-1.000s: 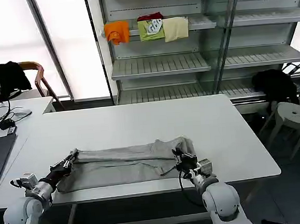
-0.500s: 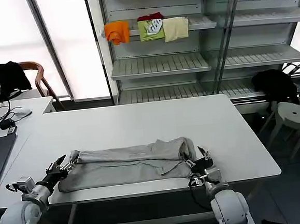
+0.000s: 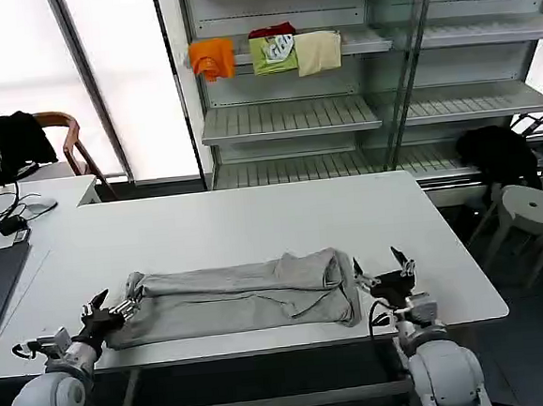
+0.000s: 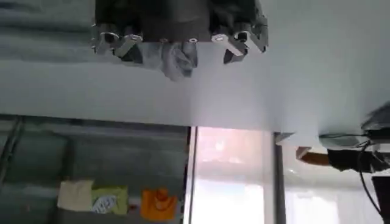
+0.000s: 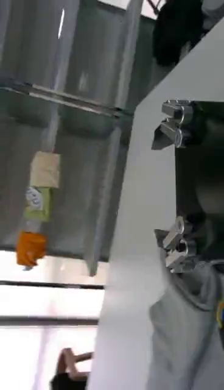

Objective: Fold and organize the clothes.

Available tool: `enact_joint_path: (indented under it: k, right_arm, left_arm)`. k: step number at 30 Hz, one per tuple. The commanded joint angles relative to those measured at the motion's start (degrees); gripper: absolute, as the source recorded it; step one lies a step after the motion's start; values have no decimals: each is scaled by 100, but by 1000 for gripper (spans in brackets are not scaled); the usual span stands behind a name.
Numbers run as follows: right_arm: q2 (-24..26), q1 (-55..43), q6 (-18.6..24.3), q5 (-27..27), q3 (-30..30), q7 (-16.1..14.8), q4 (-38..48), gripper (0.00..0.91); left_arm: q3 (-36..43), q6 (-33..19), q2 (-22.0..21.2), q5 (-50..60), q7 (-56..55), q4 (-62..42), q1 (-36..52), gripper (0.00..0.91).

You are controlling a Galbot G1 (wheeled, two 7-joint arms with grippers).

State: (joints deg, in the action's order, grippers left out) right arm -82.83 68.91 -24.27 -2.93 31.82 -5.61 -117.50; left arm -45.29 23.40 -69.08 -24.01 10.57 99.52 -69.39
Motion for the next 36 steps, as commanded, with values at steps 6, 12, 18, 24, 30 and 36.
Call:
enact_joint_path:
  k: [6,12,18,24,30,36]
  right_arm:
    - [1,-201,74,-1180,315,-10,-313,907]
    - [9,-211,84,-1181,325,1,-268,907]
    - [24,-212,85,-1195,330,21,-250,907]
    - [31,-213,79,-1198,317,35,-230,907]
    - [25,-208,73,-1201,312,70,-208,907]
    - [21,-199,69,-1219,338,98,-218,907]
  left_arm:
    - [210,173,-368,526,-605,165,-40,615]
    - [229,225,-375,609,-608,125,-29,232]
    - [239,239,-380,627,-585,108,-35,10]
    - [262,180,-394,616,-526,103,-40,10]
    - [245,-68,-361,609,-516,178,-10,0]
    - [67,-369,-251,648,-414,292,10,0]
